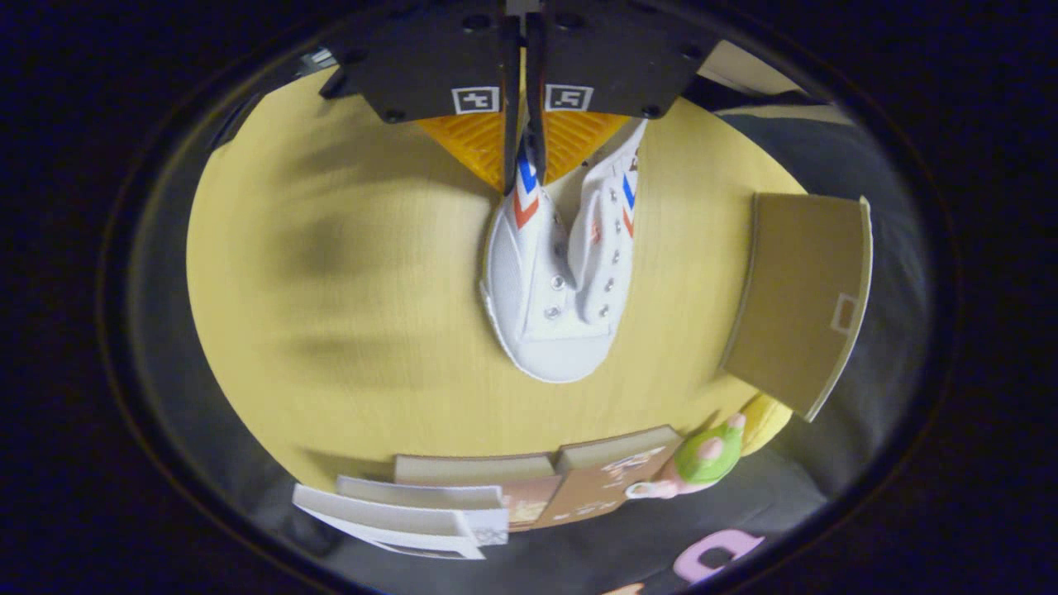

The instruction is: Open the storage box then place both shoes into the box .Put the left shoe in first, then the right shoe, with the right side of both shoes facing outward in a uniform manner.

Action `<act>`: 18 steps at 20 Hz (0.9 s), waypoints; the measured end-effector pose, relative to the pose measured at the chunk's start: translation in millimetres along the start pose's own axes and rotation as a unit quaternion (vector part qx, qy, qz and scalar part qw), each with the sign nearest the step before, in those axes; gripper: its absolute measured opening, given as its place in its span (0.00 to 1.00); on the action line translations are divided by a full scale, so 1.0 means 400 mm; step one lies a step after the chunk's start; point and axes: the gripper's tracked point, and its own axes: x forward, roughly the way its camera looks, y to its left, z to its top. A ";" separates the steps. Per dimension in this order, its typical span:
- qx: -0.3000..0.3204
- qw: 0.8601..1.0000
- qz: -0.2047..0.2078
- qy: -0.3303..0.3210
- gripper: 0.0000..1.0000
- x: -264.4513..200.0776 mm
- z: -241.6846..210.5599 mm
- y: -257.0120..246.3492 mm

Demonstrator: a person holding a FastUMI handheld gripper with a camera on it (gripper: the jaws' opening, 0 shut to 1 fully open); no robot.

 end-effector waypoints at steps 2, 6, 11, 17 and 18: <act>0.010 1.000 0.003 -0.004 0.04 -0.013 0.000 0.012; 0.036 0.999 0.030 -0.019 0.04 -0.055 0.015 0.071; 0.064 0.995 0.067 -0.037 0.04 -0.117 0.050 0.178; 0.067 0.990 0.100 -0.069 0.03 -0.222 0.110 0.345; 0.063 0.990 0.106 -0.074 0.04 -0.240 0.121 0.378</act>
